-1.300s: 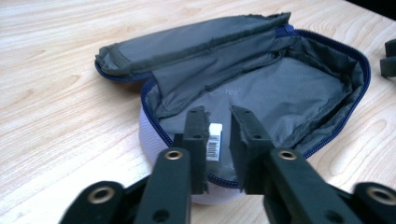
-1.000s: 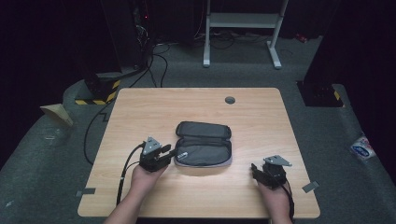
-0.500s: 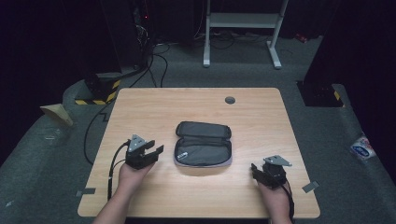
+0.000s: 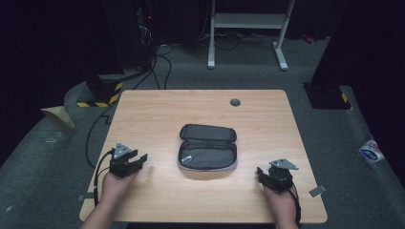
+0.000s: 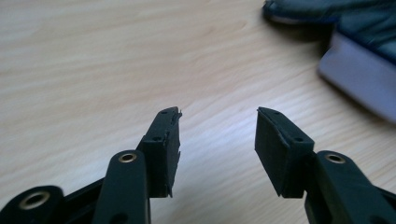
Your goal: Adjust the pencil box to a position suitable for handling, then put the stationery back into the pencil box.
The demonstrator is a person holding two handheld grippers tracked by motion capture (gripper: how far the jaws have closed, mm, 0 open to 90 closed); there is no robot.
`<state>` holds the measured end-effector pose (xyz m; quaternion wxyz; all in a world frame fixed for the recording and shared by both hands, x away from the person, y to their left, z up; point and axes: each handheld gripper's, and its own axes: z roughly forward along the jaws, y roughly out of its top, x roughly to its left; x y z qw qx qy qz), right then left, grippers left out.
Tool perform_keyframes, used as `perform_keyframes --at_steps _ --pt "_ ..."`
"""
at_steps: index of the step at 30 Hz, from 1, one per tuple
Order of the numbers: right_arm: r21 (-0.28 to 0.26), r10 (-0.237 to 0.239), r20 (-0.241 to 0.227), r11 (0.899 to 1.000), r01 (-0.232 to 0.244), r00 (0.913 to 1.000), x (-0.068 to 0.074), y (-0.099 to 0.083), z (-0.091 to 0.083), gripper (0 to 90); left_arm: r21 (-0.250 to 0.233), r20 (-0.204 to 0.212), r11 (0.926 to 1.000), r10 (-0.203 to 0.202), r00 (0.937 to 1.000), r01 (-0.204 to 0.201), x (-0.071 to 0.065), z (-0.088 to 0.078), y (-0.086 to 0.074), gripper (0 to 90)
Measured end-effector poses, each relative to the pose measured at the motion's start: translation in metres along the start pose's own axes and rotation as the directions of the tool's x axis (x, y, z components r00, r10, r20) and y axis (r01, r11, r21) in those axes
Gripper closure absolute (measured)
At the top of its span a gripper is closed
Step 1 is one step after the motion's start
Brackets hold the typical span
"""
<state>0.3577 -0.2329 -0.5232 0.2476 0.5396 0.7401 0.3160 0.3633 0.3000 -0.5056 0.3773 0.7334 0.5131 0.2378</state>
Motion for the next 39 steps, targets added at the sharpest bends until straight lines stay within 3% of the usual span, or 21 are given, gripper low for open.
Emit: perform_keyframes --at_steps 4,14,20,26,39 --pt "0.0 -0.001 0.0 1.0 0.001 1.0 0.0 0.0 0.0 38.6 0.038 -0.01 0.9993 -0.008 0.9999 0.008 0.012 -0.005 -0.011 48.0" --pt "0.001 0.003 0.001 1.0 -0.003 1.0 0.0 0.0 0.0 38.6 0.066 -0.003 0.9976 -0.022 0.9998 0.022 0.016 -0.007 -0.031 40.9" --pt "0.001 0.003 0.0 1.0 -0.003 1.0 0.0 0.0 0.0 38.5 0.071 -0.023 0.9965 0.046 0.9987 -0.045 0.008 -0.005 -0.033 32.8" --pt "-0.001 0.002 0.0 1.0 -0.002 1.0 0.0 0.0 0.0 38.9 0.078 -0.019 0.9962 0.041 0.999 -0.04 0.006 -0.006 -0.033 27.5" --pt "-0.003 -0.004 0.007 1.0 0.004 1.0 0.001 0.0 0.0 39.0 0.079 -0.026 0.9964 0.033 0.9991 -0.031 0.005 -0.005 -0.033 25.2"
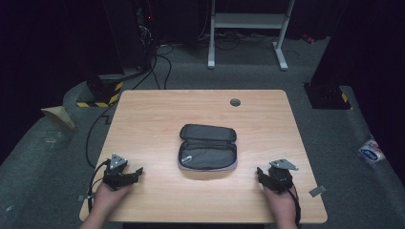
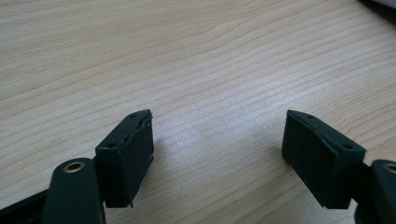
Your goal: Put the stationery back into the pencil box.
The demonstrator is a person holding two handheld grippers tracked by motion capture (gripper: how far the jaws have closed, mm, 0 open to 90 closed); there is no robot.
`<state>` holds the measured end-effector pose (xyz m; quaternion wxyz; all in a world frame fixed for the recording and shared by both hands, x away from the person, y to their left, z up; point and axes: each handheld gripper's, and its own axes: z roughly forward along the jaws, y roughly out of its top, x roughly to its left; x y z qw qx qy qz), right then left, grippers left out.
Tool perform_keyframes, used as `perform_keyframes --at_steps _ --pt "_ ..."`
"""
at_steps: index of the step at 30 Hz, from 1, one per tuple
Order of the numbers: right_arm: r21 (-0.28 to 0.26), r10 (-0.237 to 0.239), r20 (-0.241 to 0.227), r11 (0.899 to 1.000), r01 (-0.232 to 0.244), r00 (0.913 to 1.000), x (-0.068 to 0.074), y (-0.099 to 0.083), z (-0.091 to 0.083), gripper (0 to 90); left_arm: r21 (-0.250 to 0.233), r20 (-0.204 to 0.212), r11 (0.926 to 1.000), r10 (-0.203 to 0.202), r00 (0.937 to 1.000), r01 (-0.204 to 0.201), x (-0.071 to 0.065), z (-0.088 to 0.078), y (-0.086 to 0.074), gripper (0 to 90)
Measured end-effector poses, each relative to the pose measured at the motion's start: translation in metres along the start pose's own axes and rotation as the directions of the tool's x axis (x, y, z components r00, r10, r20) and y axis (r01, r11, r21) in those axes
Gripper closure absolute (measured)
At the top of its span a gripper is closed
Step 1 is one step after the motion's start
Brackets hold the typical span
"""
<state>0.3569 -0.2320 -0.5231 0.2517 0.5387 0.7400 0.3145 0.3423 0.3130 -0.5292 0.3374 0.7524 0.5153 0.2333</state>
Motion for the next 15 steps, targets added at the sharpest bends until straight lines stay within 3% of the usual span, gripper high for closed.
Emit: perform_keyframes --at_steps 15 --pt "0.004 0.009 -0.012 1.0 -0.009 0.9999 -0.0006 0.0 0.0001 38.6 0.002 0.002 1.0 0.005 1.0 -0.005 -0.0002 -0.0004 -0.0004 23.8"
